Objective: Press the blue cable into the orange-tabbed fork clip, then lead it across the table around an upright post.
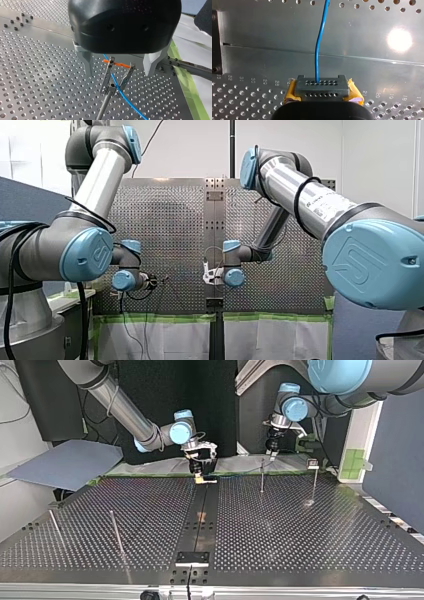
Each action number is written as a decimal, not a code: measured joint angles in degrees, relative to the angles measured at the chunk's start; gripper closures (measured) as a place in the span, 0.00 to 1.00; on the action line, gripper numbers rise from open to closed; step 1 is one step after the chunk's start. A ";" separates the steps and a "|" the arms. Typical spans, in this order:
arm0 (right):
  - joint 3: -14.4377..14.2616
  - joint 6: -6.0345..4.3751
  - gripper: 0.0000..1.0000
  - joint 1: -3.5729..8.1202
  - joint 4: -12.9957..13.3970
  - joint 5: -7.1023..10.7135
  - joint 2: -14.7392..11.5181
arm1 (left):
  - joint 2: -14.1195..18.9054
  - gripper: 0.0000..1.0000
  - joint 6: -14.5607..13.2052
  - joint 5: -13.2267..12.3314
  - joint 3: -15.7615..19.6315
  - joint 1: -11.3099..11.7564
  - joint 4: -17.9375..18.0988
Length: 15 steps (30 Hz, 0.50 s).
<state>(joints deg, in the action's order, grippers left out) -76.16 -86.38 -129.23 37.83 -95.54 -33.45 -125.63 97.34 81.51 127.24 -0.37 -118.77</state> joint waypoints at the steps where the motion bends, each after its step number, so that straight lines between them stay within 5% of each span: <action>1: 0.00 -0.01 1.00 0.00 0.02 -0.01 0.00 | 0.00 0.00 0.02 0.00 0.00 0.00 0.01; 15: 0.00 -0.05 1.00 0.01 -0.02 0.12 0.01 | 0.00 0.00 0.37 0.00 0.00 0.00 0.02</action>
<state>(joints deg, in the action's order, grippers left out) -76.17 -86.43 -129.22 37.81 -95.42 -33.44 -125.63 97.71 81.51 127.24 -0.37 -118.75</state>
